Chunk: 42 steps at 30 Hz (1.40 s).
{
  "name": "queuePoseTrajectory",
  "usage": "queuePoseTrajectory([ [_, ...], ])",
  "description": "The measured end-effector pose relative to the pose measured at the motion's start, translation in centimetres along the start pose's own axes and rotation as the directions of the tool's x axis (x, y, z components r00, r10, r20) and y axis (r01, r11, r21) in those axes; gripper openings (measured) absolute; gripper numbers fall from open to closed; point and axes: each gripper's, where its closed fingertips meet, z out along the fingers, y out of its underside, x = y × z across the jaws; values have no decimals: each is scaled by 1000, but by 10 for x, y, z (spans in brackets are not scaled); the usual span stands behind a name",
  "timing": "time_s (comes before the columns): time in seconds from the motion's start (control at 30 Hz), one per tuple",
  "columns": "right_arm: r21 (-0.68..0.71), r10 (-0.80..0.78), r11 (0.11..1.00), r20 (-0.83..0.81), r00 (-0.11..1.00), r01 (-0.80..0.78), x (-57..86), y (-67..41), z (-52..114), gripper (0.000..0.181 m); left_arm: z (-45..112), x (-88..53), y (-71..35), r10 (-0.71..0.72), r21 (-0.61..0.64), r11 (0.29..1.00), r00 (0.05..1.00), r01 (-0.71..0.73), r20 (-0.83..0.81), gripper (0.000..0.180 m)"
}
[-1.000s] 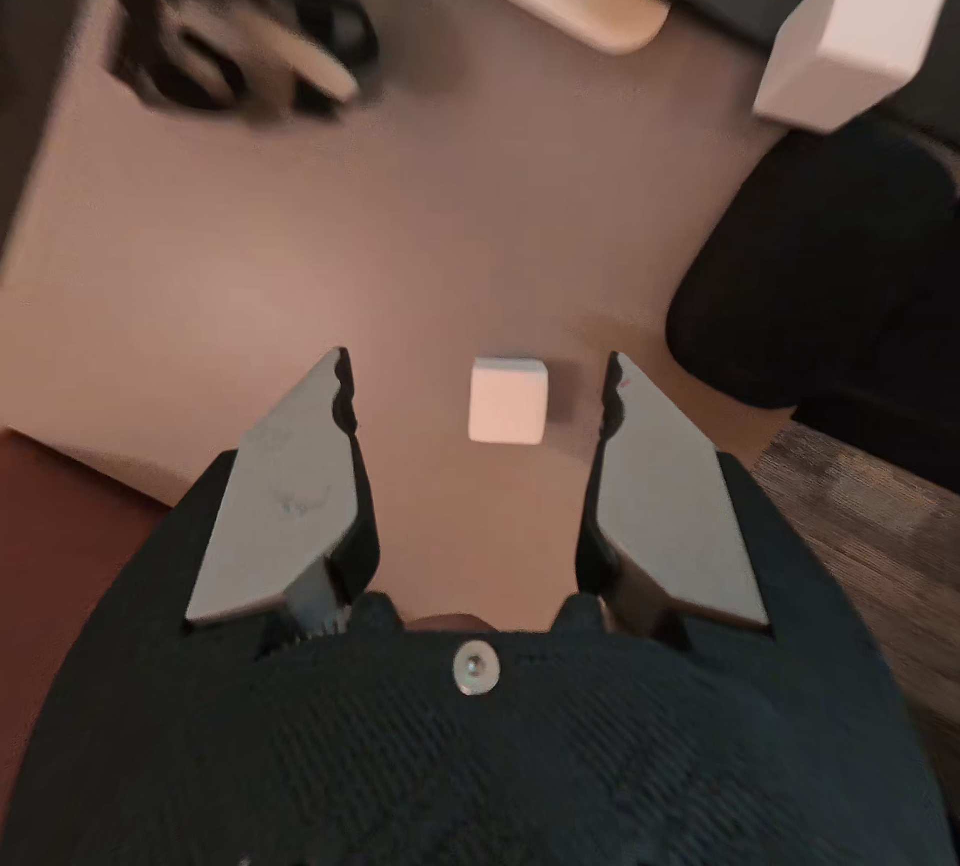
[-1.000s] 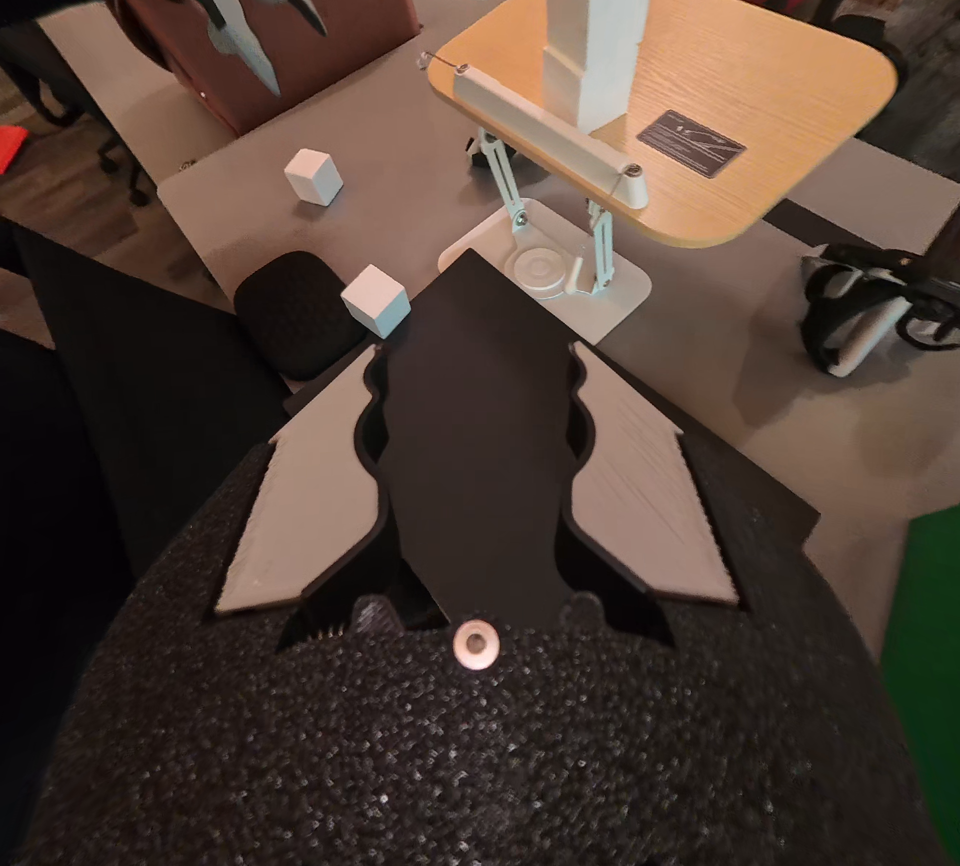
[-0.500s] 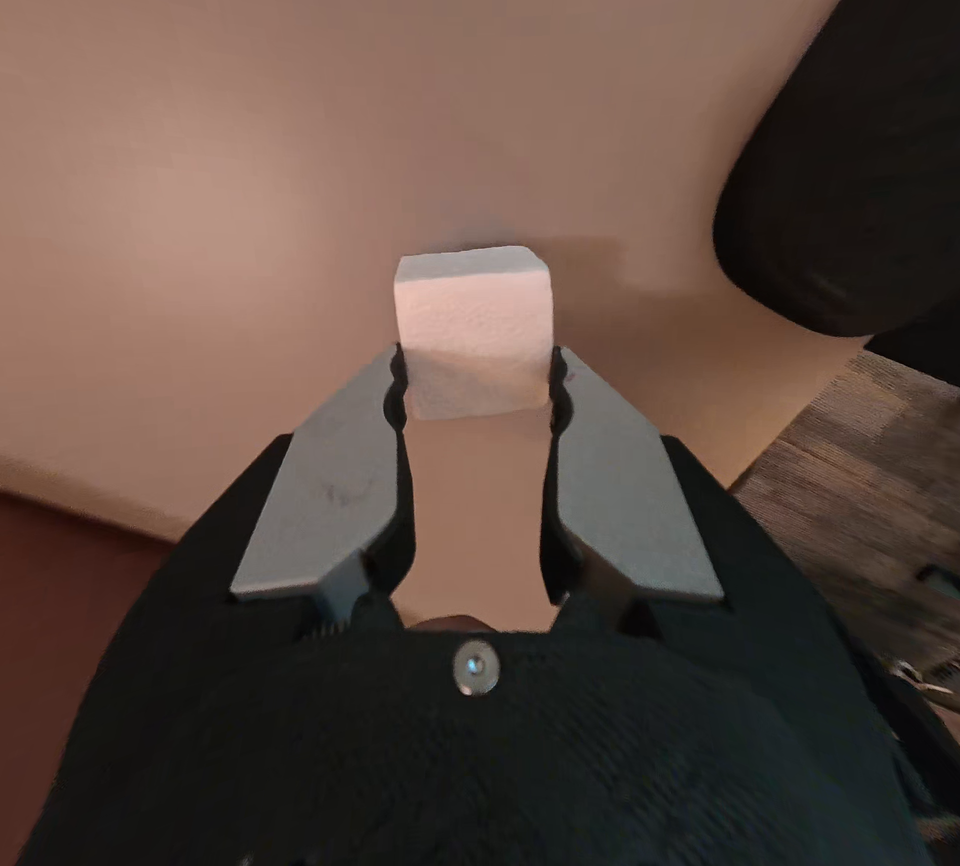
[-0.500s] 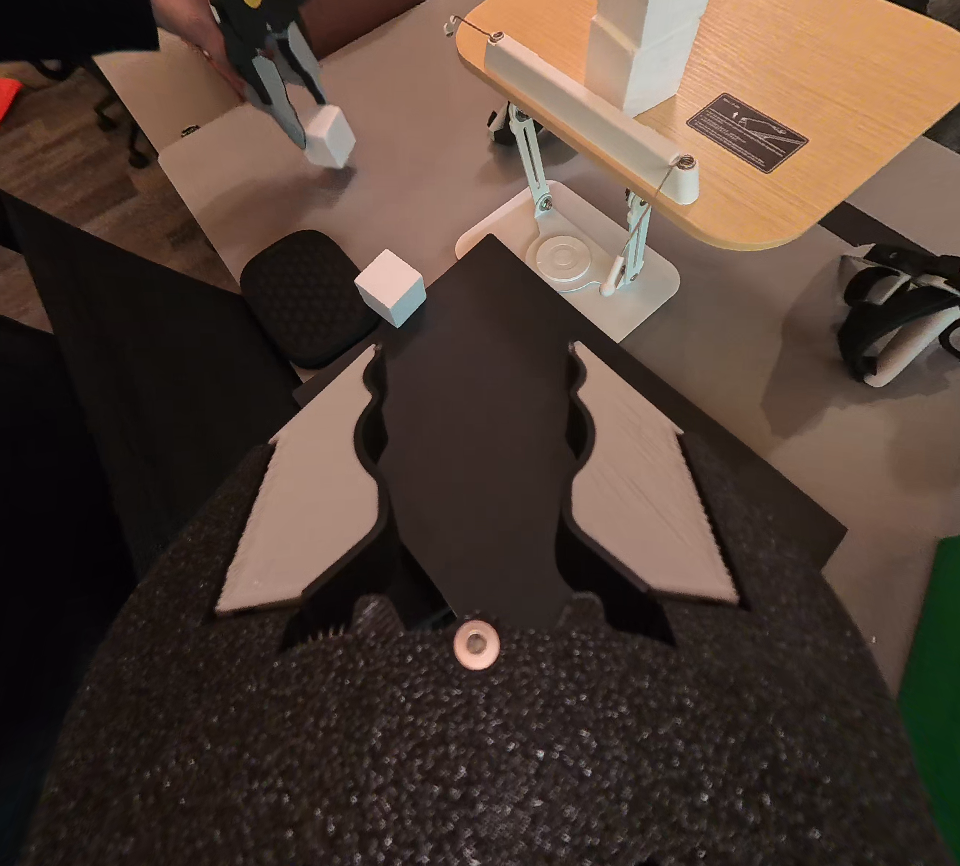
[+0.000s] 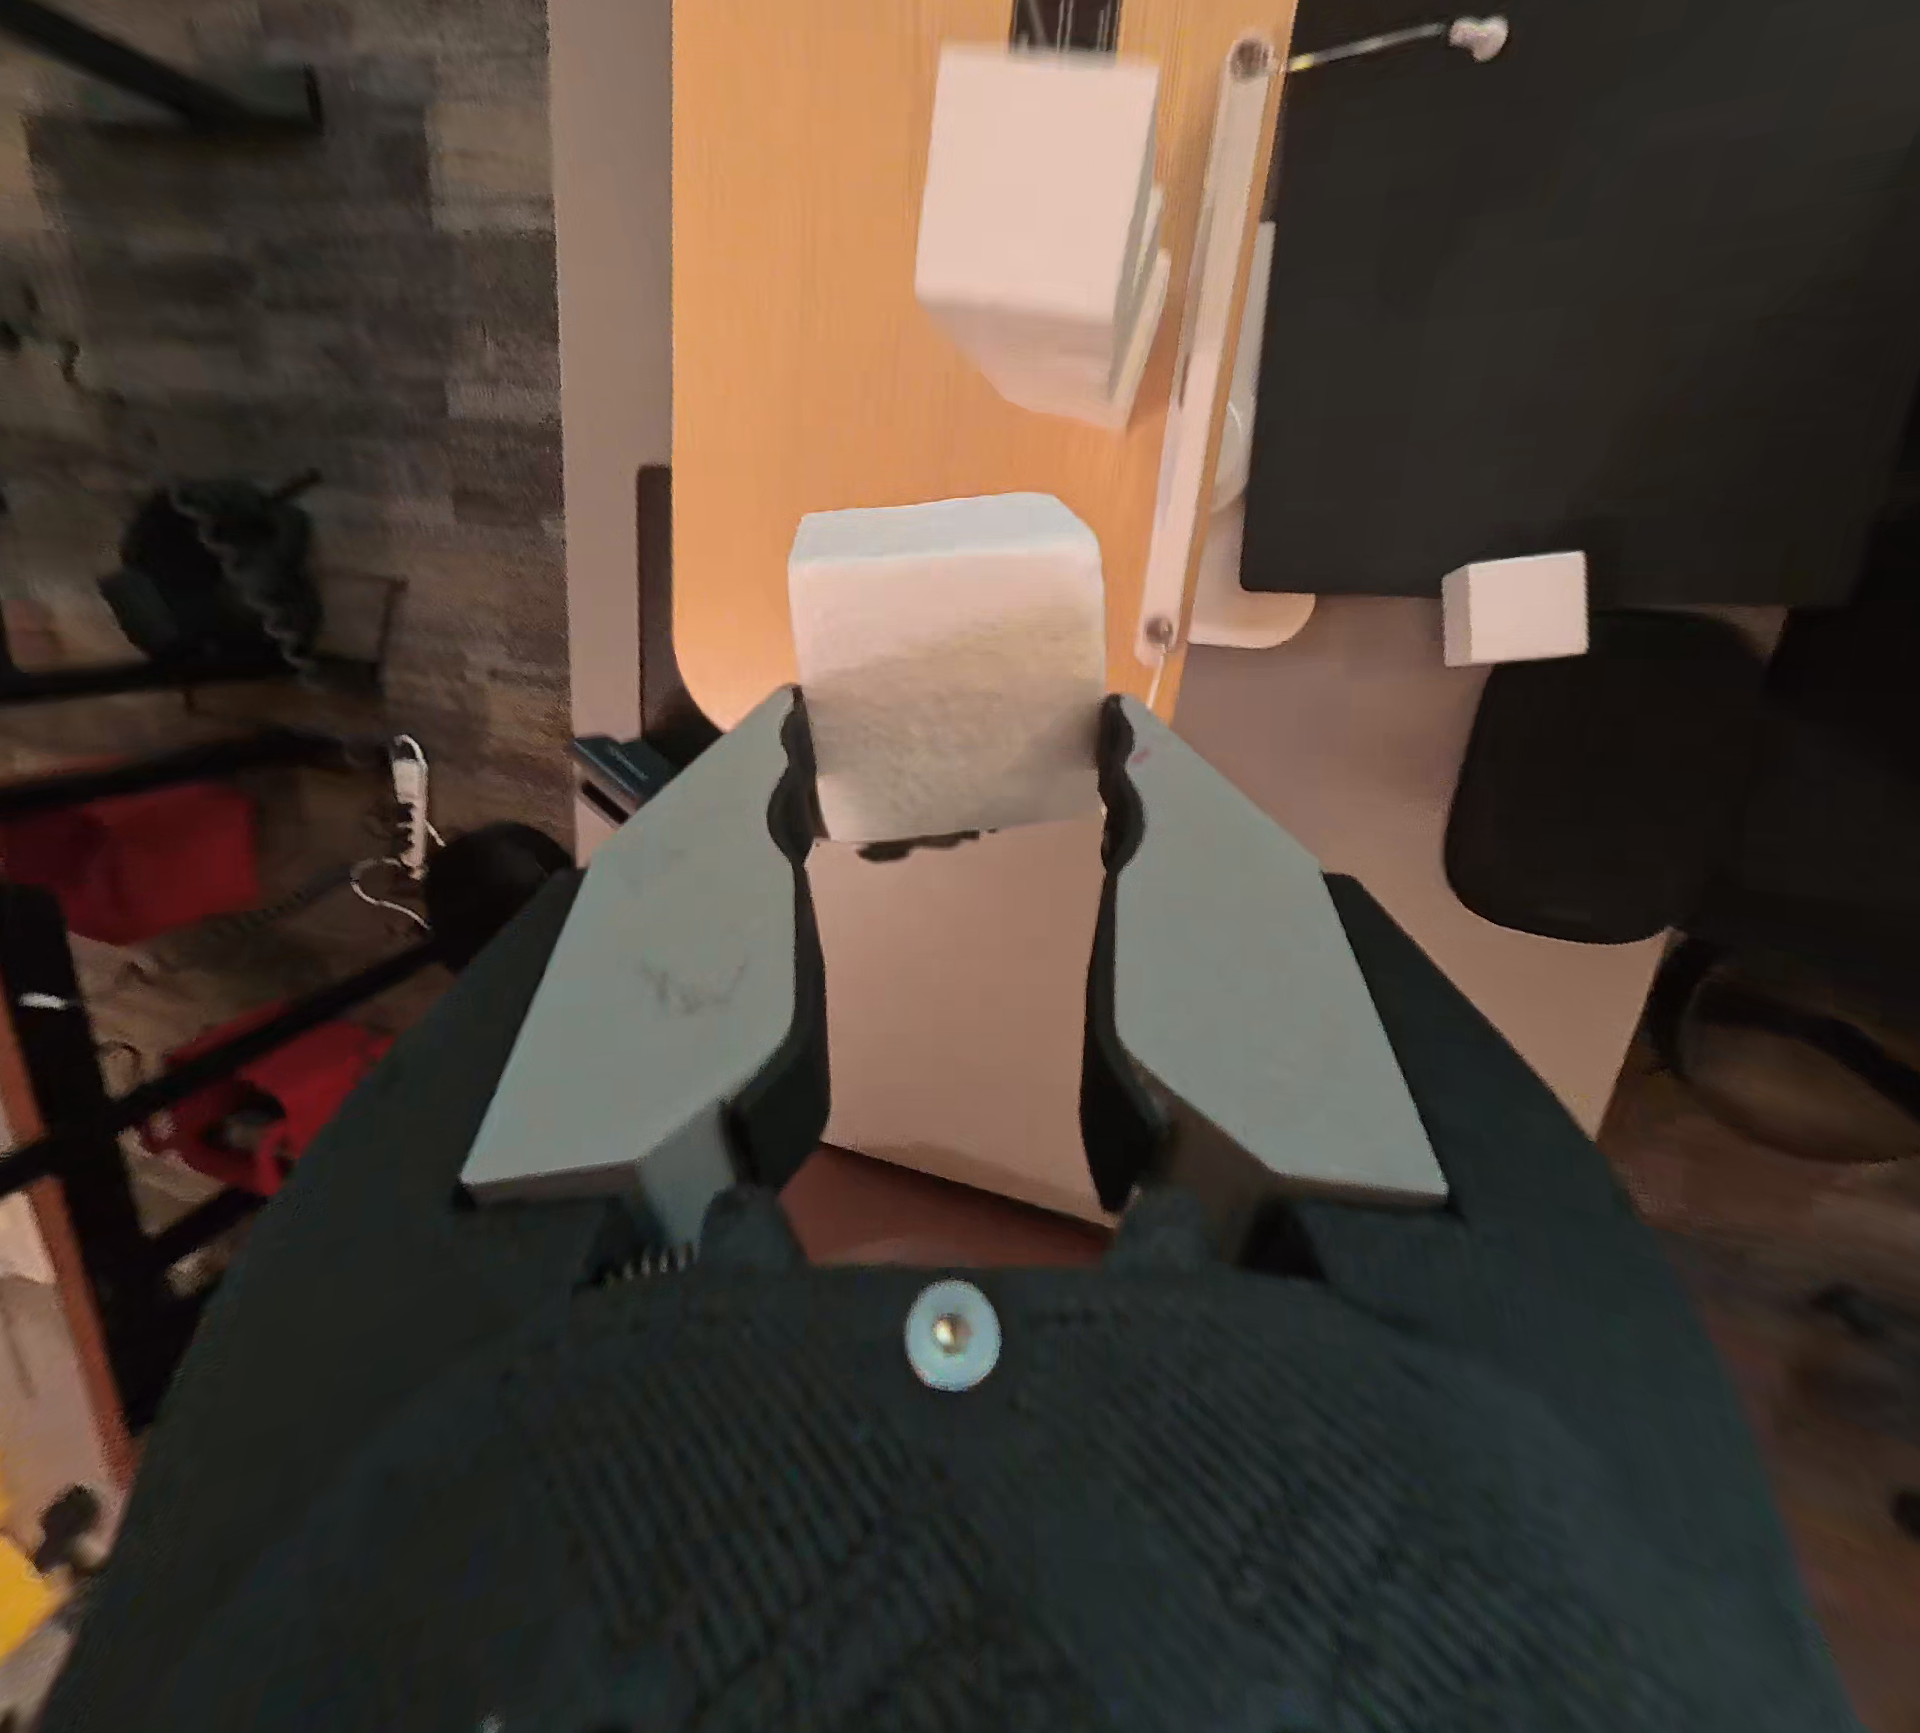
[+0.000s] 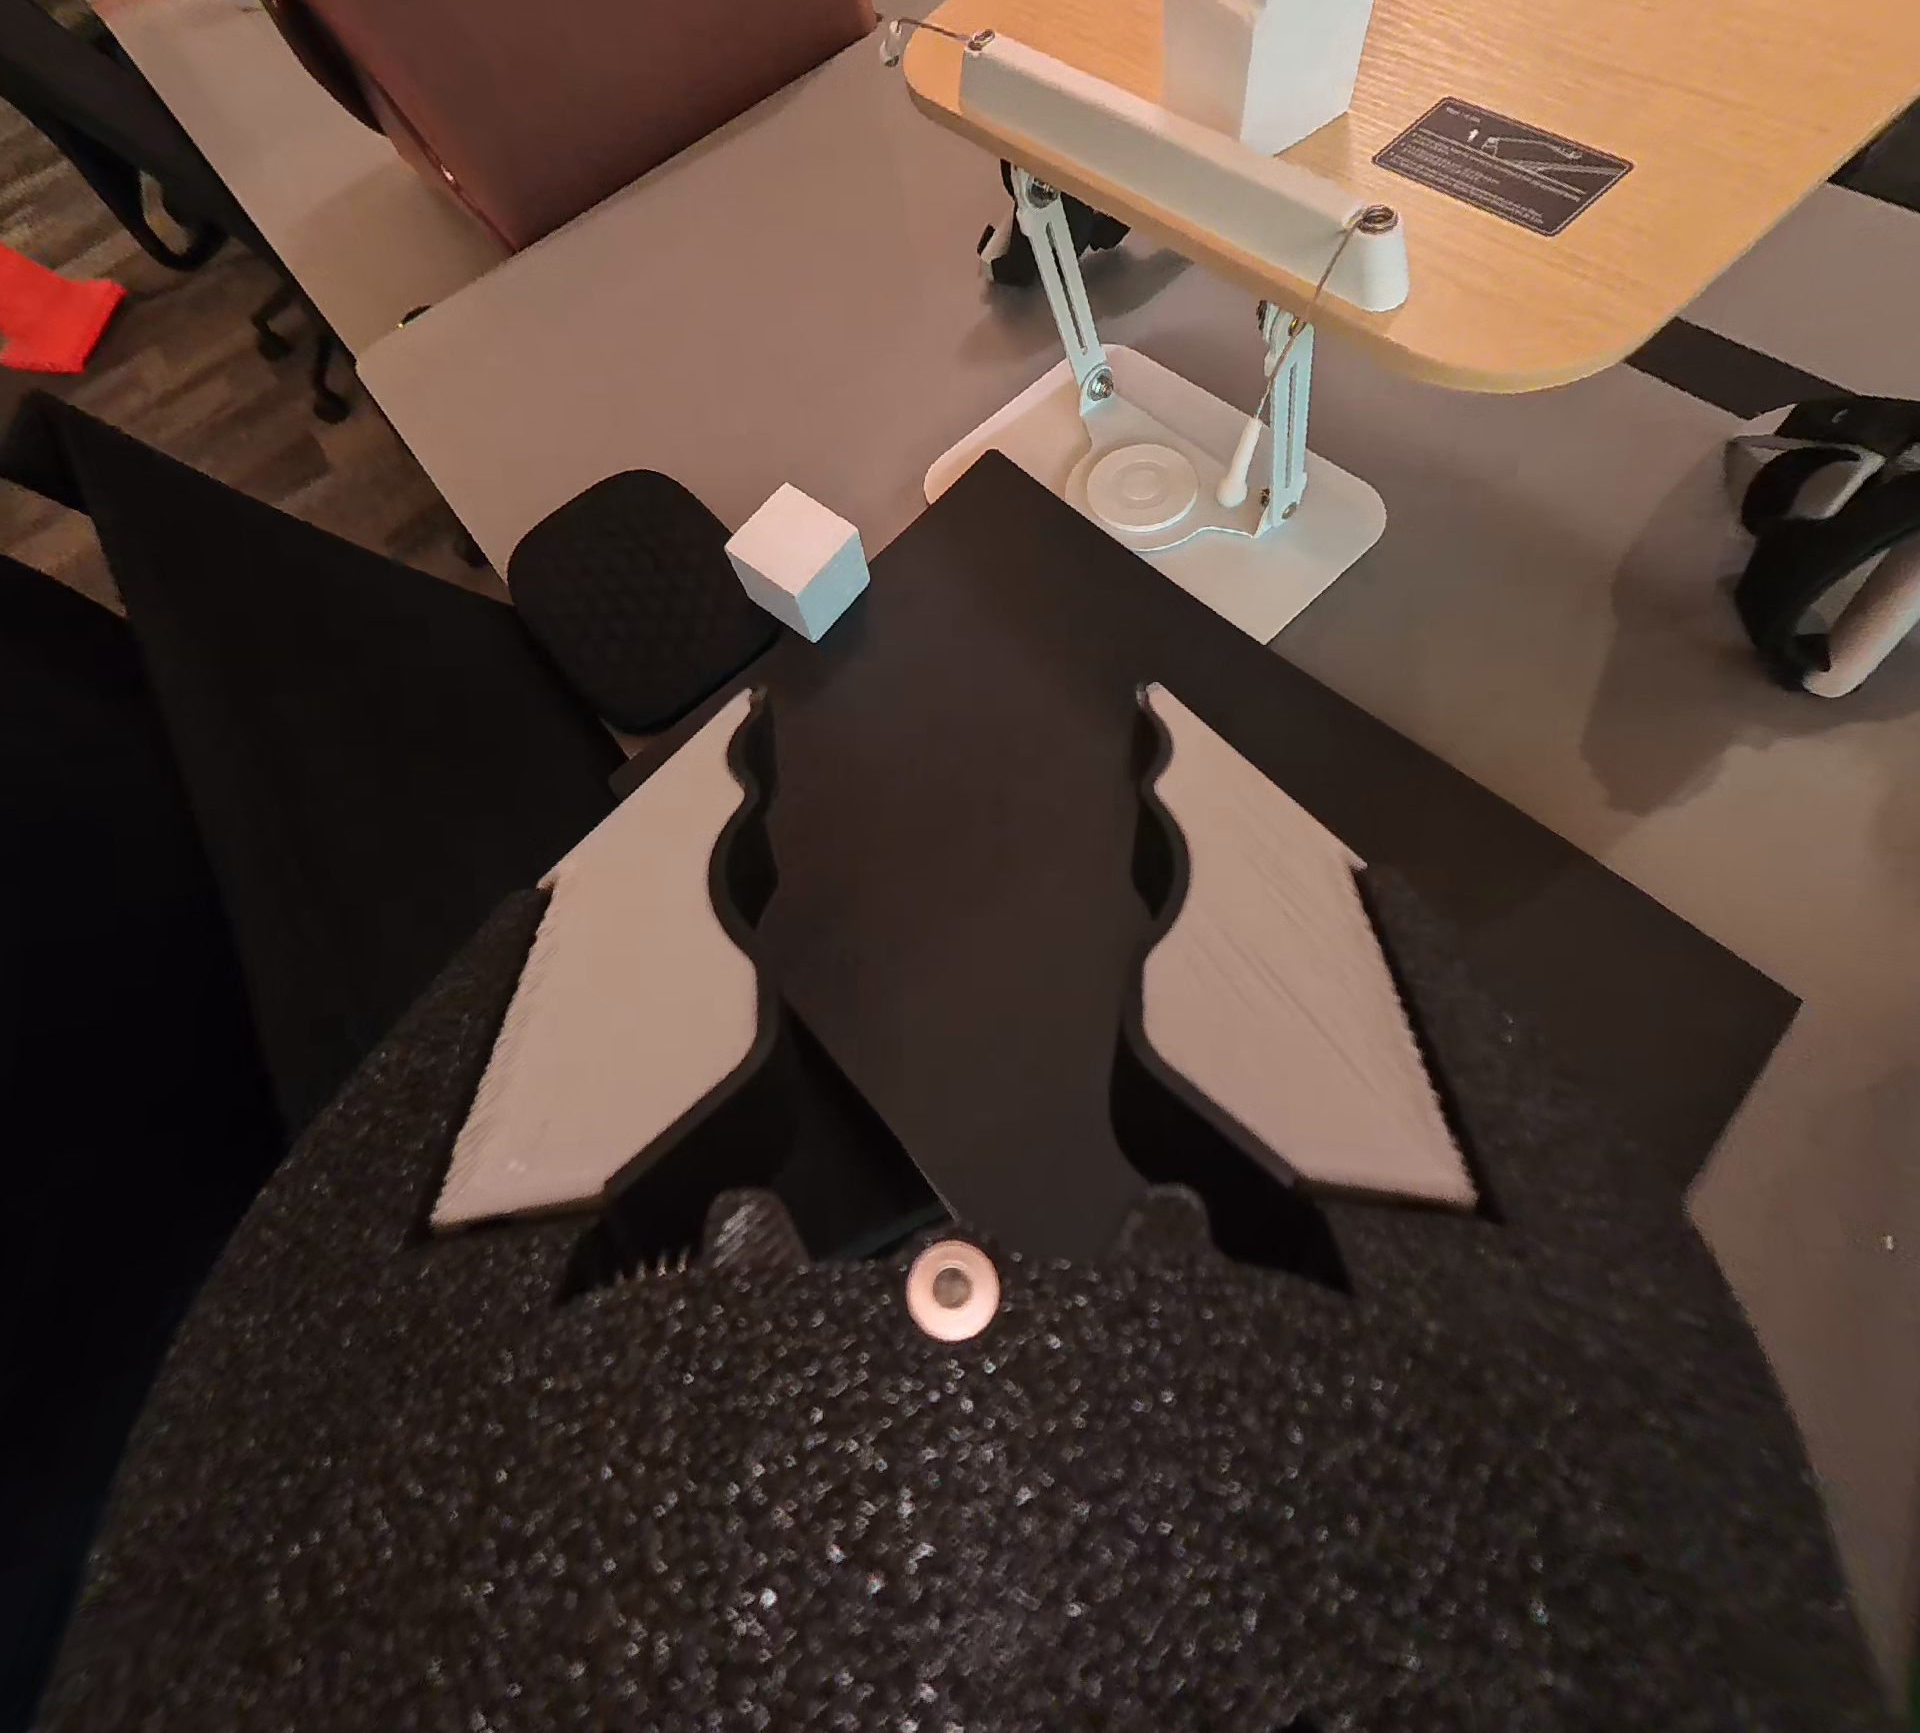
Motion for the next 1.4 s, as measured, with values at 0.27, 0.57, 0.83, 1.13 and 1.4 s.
queuePoseTrajectory([
  [0.27,42,55,998,-30,998,-53,7,15,-22,67,43,5,-73,115,-75,990,989,-122,-91,54],
  [0.57,63,81,995,-63,995,-77,15,22,-39,67,58,12,-85,138,-103,983,980,-154,-144,54],
  [0.83,61,85,995,-80,993,-81,17,24,-45,67,55,10,-83,144,-101,982,978,-160,-149,54],
  [1.13,58,79,996,-85,993,-74,15,22,-45,67,63,14,-78,139,-94,983,977,-155,-161,65],
  [1.4,48,76,996,-88,993,-72,13,22,-46,67,29,-6,-88,61,37,998,997,-59,-37,92],
])
